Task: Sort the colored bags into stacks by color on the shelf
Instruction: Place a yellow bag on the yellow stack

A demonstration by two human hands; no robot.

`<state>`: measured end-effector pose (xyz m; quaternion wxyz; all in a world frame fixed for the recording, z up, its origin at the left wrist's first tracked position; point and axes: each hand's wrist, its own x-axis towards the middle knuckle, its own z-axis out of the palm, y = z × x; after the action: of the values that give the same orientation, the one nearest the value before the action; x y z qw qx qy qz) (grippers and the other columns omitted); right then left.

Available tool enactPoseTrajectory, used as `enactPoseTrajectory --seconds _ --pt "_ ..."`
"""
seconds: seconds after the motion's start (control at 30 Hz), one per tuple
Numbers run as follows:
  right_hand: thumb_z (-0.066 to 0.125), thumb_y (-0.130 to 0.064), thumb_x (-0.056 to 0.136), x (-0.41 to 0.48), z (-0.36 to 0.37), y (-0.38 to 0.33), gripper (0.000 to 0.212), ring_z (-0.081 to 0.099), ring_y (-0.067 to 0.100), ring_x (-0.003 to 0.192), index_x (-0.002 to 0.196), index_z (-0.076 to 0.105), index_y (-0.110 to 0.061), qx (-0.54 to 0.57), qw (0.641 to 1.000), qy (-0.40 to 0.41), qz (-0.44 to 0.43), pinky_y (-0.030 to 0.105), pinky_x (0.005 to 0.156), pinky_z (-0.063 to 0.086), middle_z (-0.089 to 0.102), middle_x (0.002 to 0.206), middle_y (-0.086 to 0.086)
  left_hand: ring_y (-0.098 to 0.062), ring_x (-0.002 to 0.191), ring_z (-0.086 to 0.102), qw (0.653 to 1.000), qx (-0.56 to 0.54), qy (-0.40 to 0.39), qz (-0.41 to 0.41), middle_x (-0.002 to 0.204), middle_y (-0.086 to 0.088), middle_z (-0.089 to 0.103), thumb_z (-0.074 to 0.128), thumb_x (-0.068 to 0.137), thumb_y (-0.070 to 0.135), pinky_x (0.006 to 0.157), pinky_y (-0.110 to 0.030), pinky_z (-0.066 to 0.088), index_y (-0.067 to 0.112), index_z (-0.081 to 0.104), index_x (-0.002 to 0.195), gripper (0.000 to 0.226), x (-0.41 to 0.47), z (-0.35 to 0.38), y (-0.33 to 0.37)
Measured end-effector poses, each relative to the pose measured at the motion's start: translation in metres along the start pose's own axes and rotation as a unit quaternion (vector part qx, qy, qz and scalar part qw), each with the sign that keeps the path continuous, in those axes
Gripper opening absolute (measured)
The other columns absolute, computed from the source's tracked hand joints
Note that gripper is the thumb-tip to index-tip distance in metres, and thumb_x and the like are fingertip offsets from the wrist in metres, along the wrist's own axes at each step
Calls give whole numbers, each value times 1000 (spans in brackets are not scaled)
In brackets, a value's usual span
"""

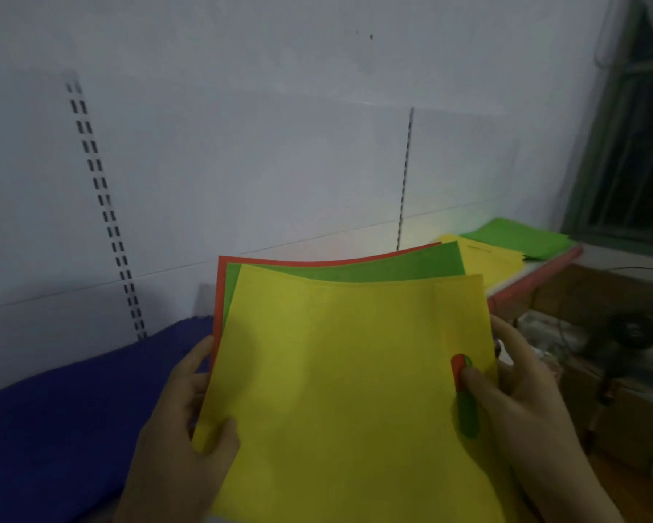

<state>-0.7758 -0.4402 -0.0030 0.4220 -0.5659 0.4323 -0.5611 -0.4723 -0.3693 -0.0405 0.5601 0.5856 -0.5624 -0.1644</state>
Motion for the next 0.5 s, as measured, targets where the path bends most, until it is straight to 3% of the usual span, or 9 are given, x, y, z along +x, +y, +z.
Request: enactPoseTrajectory --seconds 0.1,0.23,0.33,0.5 --pt "55 -7 96 24 -10 7 46 75 20 78 111 53 -50 -13 1000 6 -10 29 57 59 76 97 -10 -2 91 66 999 26 4 -20 104 26 65 71 80 -8 65 -17 54 49 39 140 88 21 29 -7" --pt "57 -12 97 70 -17 23 37 72 9 78 110 54 -46 -64 997 29 -33 28 60 57 73 96 -9 -5 94 64 999 42 9 -28 109 18 64 71 82 -2 69 -25 53 55 37 138 87 55 62 -12" --pt "58 -14 97 107 -24 39 28 71 6 80 111 57 -39 -107 992 32 -63 33 65 58 72 96 -11 -9 92 65 998 51 12 -34 108 17 63 70 84 0 62 -26 55 47 43 138 76 81 89 -18" --pt "57 -14 98 173 -38 45 22 70 8 75 102 57 -36 -143 983 14 -113 30 60 56 71 93 -22 -3 87 64 998 49 19 -24 93 26 67 67 83 -4 61 -23 51 42 58 99 50 125 125 -14"
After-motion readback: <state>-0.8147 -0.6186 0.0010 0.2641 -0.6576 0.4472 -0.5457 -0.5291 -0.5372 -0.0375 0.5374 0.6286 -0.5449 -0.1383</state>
